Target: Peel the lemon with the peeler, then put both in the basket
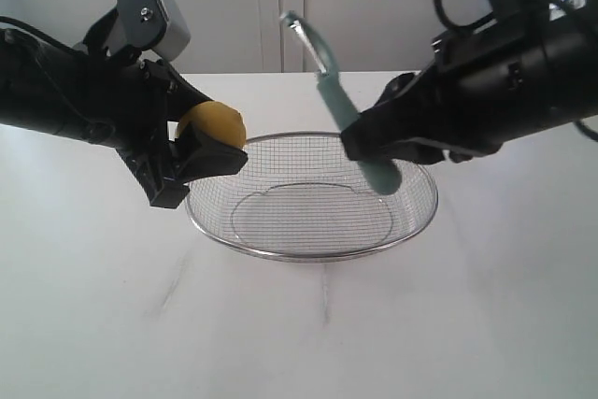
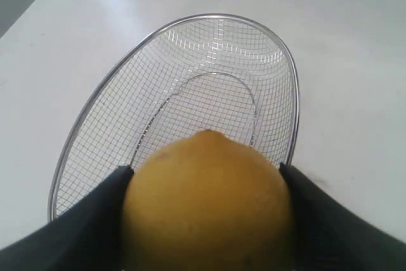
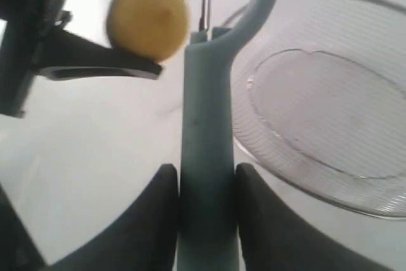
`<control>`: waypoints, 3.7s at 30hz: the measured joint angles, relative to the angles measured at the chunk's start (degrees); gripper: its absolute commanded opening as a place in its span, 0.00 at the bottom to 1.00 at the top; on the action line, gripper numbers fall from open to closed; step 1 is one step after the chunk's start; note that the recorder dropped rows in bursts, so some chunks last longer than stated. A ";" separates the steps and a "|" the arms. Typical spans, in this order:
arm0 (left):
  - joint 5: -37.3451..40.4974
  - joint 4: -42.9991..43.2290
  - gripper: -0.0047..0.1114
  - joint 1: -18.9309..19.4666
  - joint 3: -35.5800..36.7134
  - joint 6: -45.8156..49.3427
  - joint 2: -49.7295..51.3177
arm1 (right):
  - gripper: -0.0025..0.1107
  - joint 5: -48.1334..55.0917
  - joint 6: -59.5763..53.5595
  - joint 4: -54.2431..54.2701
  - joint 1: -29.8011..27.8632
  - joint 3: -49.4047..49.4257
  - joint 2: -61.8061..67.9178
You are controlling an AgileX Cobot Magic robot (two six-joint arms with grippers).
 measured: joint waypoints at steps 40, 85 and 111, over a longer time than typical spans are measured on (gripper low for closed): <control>0.91 0.00 0.04 0.00 0.00 0.00 0.00 | 0.02 4.35 -11.35 20.64 2.30 0.00 24.17; 1.00 0.00 0.04 0.00 0.00 0.00 0.00 | 0.02 4.99 -11.70 22.75 2.40 0.00 23.75; 1.00 0.00 0.04 0.00 0.00 0.00 0.00 | 0.02 4.76 -11.70 22.75 -0.65 0.00 16.97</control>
